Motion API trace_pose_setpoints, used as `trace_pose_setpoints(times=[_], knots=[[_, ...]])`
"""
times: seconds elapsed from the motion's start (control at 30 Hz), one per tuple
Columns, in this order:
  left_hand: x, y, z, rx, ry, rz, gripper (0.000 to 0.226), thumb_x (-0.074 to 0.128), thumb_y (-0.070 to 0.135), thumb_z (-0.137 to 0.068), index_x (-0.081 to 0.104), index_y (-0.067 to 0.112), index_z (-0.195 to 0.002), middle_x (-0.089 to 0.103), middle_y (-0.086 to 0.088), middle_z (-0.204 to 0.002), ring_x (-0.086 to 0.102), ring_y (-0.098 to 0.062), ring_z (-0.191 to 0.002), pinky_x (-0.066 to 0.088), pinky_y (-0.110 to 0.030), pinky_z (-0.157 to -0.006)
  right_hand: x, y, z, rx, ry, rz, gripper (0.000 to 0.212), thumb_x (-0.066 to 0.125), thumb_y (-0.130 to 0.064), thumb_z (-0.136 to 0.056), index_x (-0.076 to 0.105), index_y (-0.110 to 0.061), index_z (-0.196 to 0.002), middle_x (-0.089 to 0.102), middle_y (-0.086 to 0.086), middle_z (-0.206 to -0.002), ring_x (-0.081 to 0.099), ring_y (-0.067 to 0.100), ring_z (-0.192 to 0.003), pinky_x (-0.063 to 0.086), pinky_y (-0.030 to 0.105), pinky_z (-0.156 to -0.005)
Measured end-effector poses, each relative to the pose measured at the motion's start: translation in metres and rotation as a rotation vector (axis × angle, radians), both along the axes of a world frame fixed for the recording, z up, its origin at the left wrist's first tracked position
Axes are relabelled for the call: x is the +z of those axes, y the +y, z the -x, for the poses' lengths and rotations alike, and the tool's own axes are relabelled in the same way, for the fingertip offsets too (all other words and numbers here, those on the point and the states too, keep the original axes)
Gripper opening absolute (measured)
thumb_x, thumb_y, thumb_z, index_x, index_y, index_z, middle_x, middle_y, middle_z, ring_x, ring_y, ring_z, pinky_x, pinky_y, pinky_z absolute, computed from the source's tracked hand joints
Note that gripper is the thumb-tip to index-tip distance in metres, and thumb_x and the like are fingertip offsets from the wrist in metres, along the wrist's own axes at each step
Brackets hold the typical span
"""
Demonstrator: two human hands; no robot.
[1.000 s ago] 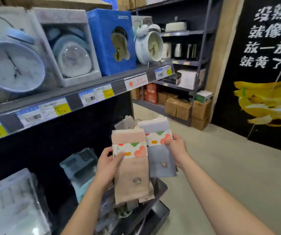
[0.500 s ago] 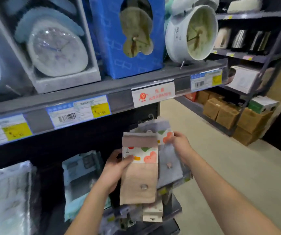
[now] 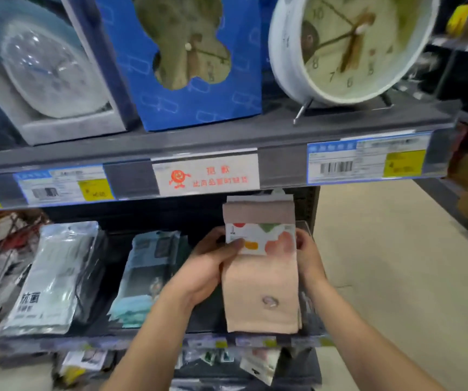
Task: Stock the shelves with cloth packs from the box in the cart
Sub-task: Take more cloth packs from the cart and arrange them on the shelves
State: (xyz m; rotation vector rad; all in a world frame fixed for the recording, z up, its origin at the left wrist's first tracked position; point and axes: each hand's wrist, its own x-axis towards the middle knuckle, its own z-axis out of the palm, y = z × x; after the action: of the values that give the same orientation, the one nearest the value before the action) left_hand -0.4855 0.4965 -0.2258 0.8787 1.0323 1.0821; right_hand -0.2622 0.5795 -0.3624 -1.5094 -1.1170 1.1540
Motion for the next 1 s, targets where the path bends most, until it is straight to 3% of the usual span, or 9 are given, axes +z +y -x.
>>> trace_pose_setpoints(times=[0.17,0.27,0.37,0.43,0.5,0.67,0.73,0.83,1.0], knots=[[-0.009,0.001,-0.036,0.067,-0.041,-0.001,0.046,0.069,0.004,-0.096,0.053,-0.006,-0.138,0.069,-0.024,-0.131,0.065,-0.042,-0.123,0.051,-0.054,-0.107,0.065,-0.037,-0.005,-0.01,0.288,0.079,0.067,0.065,-0.055,-0.078,0.061,-0.014,-0.13,0.069,0.013,-0.123,0.068,0.028,-0.108,0.055,0.048,-0.098],[-0.013,-0.003,-0.047,0.119,-0.066,0.032,0.039,0.069,0.004,-0.093,0.057,-0.004,-0.13,0.072,-0.022,-0.125,0.071,-0.038,-0.115,0.059,-0.045,-0.093,0.083,-0.039,-0.016,-0.008,0.559,0.236,0.039,0.062,-0.038,-0.089,0.075,-0.011,-0.114,0.075,0.017,-0.112,0.074,0.028,-0.097,0.059,0.045,-0.09],[-0.022,-0.001,-0.05,0.171,-0.072,0.029,0.033,0.071,0.003,-0.093,0.059,0.0,-0.123,0.073,-0.021,-0.122,0.073,-0.034,-0.11,0.06,-0.041,-0.088,0.083,-0.039,-0.021,0.034,0.698,0.278,0.044,0.048,-0.039,-0.103,0.073,-0.006,-0.118,0.075,0.021,-0.112,0.072,0.036,-0.106,0.052,0.051,-0.101],[-0.034,0.009,-0.054,0.236,0.033,0.009,0.028,0.072,0.004,-0.094,0.06,0.003,-0.119,0.074,-0.017,-0.117,0.074,-0.029,-0.105,0.06,-0.037,-0.084,0.082,-0.036,-0.022,0.06,0.708,0.224,0.042,0.046,-0.041,-0.105,0.074,-0.01,-0.109,0.078,0.015,-0.104,0.076,0.027,-0.093,0.057,0.042,-0.086],[-0.048,0.021,-0.061,0.3,0.21,0.029,0.022,0.072,0.007,-0.095,0.062,0.012,-0.114,0.075,-0.01,-0.113,0.074,-0.023,-0.1,0.061,-0.033,-0.08,0.083,-0.034,-0.019,0.063,0.645,0.179,0.037,0.047,-0.04,-0.104,0.072,-0.013,-0.104,0.078,0.007,-0.094,0.076,0.016,-0.079,0.054,0.032,-0.069],[-0.078,0.047,-0.075,0.371,0.555,0.038,0.021,0.068,0.011,-0.095,0.06,0.012,-0.114,0.069,0.0,-0.101,0.066,-0.016,-0.091,0.046,-0.01,-0.063,0.072,-0.031,-0.005,0.087,0.311,0.148,0.039,0.065,-0.008,-0.09,0.058,-0.016,-0.127,0.073,0.009,-0.109,0.072,0.021,-0.09,0.055,0.03,-0.068],[-0.085,0.048,-0.08,0.381,0.793,0.01,0.018,0.066,0.018,-0.096,0.054,0.017,-0.11,0.064,0.004,-0.095,0.064,-0.02,-0.09,0.044,-0.015,-0.061,0.068,-0.03,0.001,0.092,0.173,0.112,0.046,0.061,0.006,-0.087,0.059,-0.021,-0.124,0.074,0.005,-0.104,0.072,0.022,-0.092,0.054,0.026,-0.065],[-0.099,0.043,-0.089,0.366,1.141,0.01,0.039,0.058,0.038,-0.1,0.051,0.015,-0.131,0.059,-0.011,-0.123,0.063,-0.033,-0.109,0.052,-0.036,-0.085,0.055,-0.026,0.009,0.064,0.027,0.028,0.062,0.059,0.002,-0.088,0.053,-0.035,-0.137,0.074,-0.001,-0.107,0.071,0.023,-0.097,0.052,0.024,-0.067],[-0.109,0.045,-0.091,0.302,1.031,0.048,0.059,0.046,0.042,-0.105,0.028,0.017,-0.156,0.056,-0.017,-0.144,0.06,-0.039,-0.125,0.051,-0.044,-0.1,0.044,-0.029,0.017,0.02,-0.009,0.0,0.077,0.056,-0.016,-0.098,0.019,-0.045,-0.158,0.073,-0.01,-0.107,0.069,0.008,-0.093,0.059,0.032,-0.081]])
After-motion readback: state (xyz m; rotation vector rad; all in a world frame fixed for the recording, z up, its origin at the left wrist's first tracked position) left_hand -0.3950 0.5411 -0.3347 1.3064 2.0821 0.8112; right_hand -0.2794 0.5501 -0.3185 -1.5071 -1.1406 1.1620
